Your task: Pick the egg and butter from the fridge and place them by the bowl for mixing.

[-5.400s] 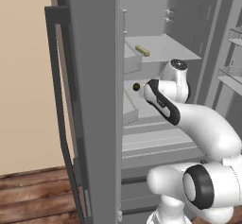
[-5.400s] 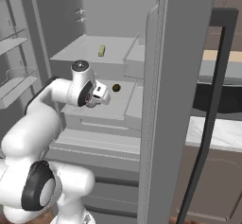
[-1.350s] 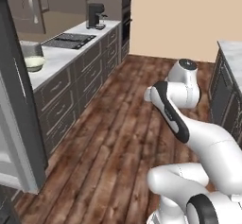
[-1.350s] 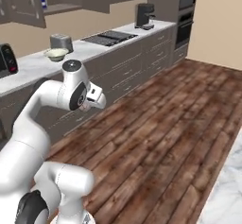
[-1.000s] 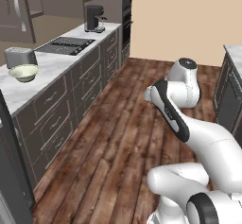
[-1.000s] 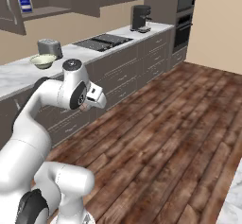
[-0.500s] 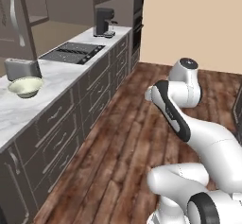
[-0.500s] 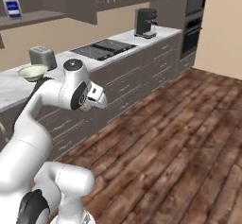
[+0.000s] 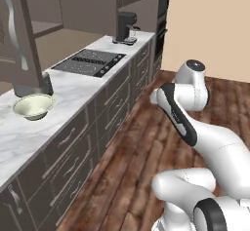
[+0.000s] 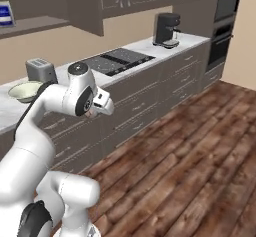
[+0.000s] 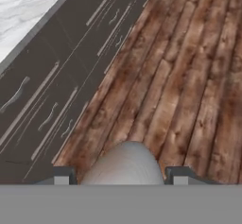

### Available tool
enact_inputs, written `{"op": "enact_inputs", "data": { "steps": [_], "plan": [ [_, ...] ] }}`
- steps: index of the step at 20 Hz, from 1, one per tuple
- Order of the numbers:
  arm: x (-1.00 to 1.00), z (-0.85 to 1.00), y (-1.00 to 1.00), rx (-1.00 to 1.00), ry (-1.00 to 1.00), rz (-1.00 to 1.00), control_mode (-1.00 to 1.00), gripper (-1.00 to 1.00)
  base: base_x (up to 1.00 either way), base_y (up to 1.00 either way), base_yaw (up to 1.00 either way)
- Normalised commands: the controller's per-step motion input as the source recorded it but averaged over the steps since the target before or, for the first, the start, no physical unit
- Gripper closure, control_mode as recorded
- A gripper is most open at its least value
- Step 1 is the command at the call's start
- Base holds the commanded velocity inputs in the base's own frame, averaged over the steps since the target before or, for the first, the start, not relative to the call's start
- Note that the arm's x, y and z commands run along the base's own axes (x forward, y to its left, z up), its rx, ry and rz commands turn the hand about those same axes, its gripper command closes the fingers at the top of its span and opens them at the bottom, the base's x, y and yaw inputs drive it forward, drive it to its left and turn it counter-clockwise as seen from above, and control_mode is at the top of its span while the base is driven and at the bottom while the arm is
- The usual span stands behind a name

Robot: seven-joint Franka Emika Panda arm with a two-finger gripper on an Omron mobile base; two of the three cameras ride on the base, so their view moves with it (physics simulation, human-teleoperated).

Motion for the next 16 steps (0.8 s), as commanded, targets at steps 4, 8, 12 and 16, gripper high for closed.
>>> {"op": "enact_inputs", "data": {
  "steps": [4,8,12,16],
  "plan": [
    [0.00,0.00,0.00,0.00,0.00,0.00,1.00,1.00,0.85,0.04,0.30],
    [0.00,0.00,0.00,0.00,0.00,0.00,1.00,1.00,0.73,0.00,0.46],
    [0.00,0.00,0.00,0.00,0.00,0.00,1.00,1.00,0.63,0.00,0.56],
    [0.00,0.00,0.00,0.00,0.00,0.00,1.00,1.00,0.53,-0.02,0.67]
  ]
}}
